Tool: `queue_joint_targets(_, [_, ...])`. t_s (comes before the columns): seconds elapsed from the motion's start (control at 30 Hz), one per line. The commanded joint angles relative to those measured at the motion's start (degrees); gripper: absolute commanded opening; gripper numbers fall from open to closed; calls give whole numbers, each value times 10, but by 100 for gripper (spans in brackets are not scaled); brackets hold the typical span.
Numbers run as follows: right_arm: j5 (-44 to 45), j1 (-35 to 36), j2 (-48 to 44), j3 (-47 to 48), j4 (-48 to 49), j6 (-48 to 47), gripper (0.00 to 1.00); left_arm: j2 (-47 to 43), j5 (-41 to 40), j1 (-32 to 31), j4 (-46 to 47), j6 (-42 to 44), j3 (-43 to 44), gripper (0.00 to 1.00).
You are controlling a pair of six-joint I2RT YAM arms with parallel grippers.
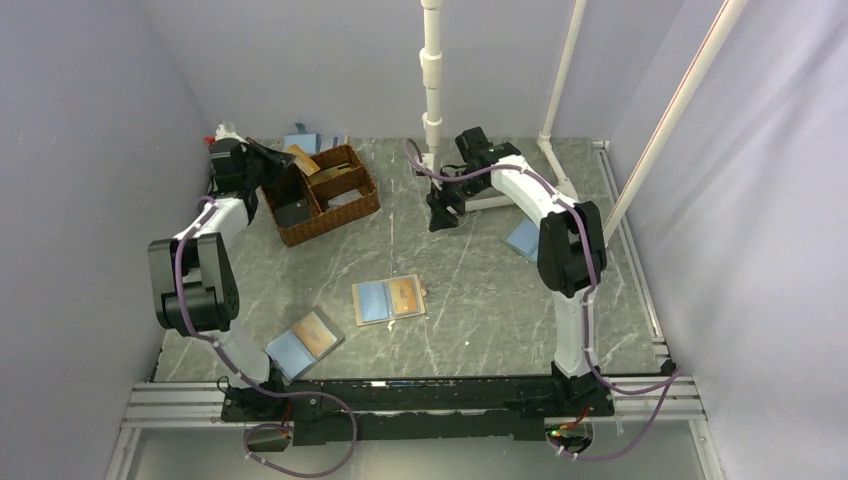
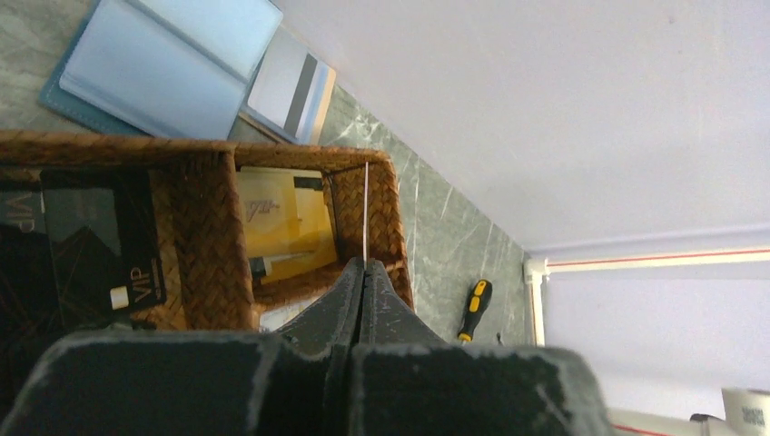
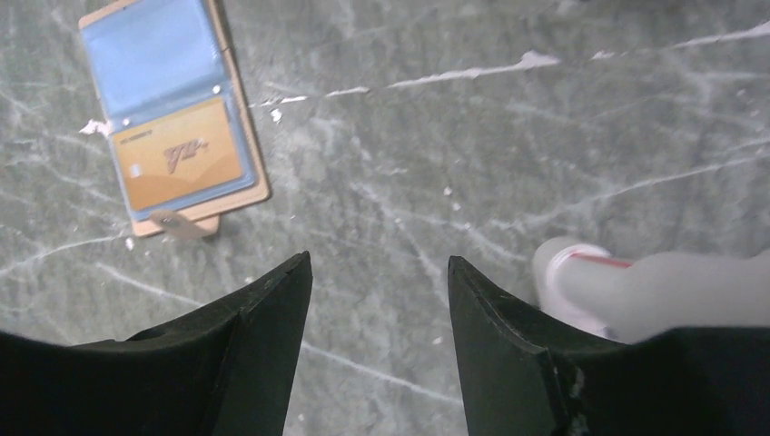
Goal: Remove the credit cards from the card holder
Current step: Place the credit card in the storage box.
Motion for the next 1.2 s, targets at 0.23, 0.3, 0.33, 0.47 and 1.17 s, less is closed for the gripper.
queue_joint_targets(0.23, [-38, -6, 63, 141, 4, 7, 62, 105, -4, 0, 58, -86, 82, 0])
queue_joint_targets(0.3, [-44, -6, 72, 156, 13, 21, 62, 116, -10, -3, 58, -93, 89, 0])
queue_joint_targets(0.33, [-47, -5, 75, 164, 14, 25, 62, 120, -11, -5, 55, -94, 95, 0])
queue_joint_targets(0.47, [-58, 4, 91, 194, 11, 8, 63, 131, -14, -15, 35, -89, 118, 0])
queue_joint_targets(1.17, [-74, 14, 0, 43, 77, -22, 64, 136, -54, -54, 0, -115, 118, 0])
